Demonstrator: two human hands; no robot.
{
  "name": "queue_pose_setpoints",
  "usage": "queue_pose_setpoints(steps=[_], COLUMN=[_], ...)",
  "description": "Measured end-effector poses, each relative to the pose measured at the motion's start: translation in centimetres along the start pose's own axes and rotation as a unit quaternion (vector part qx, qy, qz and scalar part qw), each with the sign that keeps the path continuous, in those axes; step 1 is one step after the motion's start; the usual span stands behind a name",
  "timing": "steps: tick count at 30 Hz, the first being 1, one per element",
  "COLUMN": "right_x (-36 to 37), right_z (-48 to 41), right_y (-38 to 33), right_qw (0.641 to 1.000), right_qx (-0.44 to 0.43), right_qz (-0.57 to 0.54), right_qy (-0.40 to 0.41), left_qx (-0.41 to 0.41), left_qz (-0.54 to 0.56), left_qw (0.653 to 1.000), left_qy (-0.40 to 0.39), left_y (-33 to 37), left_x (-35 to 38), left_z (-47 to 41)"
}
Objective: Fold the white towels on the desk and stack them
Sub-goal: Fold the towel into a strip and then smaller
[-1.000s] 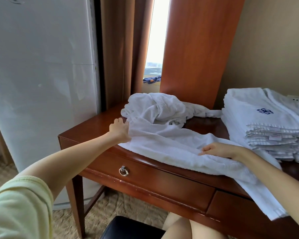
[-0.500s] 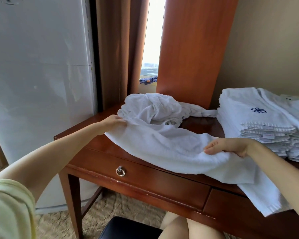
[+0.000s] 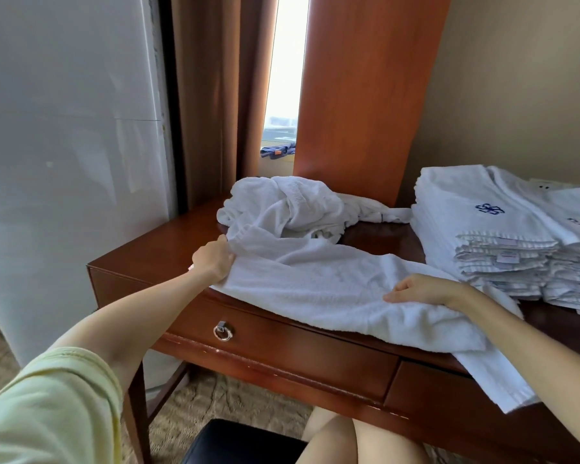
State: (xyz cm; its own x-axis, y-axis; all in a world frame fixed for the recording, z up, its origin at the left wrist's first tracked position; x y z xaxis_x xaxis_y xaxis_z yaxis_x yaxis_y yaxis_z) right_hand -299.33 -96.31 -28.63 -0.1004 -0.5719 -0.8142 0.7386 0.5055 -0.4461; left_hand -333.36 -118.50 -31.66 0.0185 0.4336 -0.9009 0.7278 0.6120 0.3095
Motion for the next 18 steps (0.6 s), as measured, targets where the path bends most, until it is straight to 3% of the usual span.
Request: queue_pose_setpoints(steps=[5, 8, 10, 12, 14, 16, 18], right_x=[-0.3, -0.1, 0.3, 0.6, 0.6, 0.2, -0.6], right_z=[0.6, 0.8, 0.8, 1.1, 1.8, 3.1, 5.4], right_y=[0.3, 0.6, 0.4, -0.2, -0.6, -0.2, 1.2], right_qw=[1.0, 0.999, 0.999, 0.998, 0.996, 0.985, 0.957], right_qx=[0.019, 0.011, 0.009, -0.003, -0.029, -0.054, -0.057], right_qz=[0.009, 0.01, 0.005, 0.005, -0.001, -0.03, -0.044], right_qy=[0.006, 0.036, 0.045, 0.056, 0.086, 0.158, 0.281], left_qx=[-0.01, -0.031, 0.057, 0.206, 0.342, 0.428, 0.451], left_qz=[-0.034, -0.126, -0.155, -0.076, 0.029, 0.074, 0.1], left_qw=[0.999, 0.991, 0.985, 0.975, 0.938, 0.894, 0.875], left_qy=[0.033, 0.033, 0.044, 0.03, -0.043, -0.108, -0.143], left_y=[-1.2, -1.5, 0.7, 5.1, 10.6, 16.1, 20.8], left_x=[0.0, -0.9, -1.6, -1.9, -1.7, -0.7, 0.7], left_z=[-0.1, -0.1, -0.1, 0.9, 3.4, 6.7, 9.5])
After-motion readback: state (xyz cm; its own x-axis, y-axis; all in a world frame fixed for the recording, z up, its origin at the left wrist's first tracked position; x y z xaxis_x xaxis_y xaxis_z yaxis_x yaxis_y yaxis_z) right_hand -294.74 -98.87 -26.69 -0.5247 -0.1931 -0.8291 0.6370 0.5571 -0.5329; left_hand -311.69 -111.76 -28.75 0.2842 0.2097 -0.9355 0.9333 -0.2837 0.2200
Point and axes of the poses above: each hand's wrist, its own z-axis away from the middle knuckle, its own x-axis out of the palm, y = z × x, the point moved 1 cm from there along -z, towards the middle knuckle, and after that the axes turned 5 degrees about x, right-handed, at the moved point
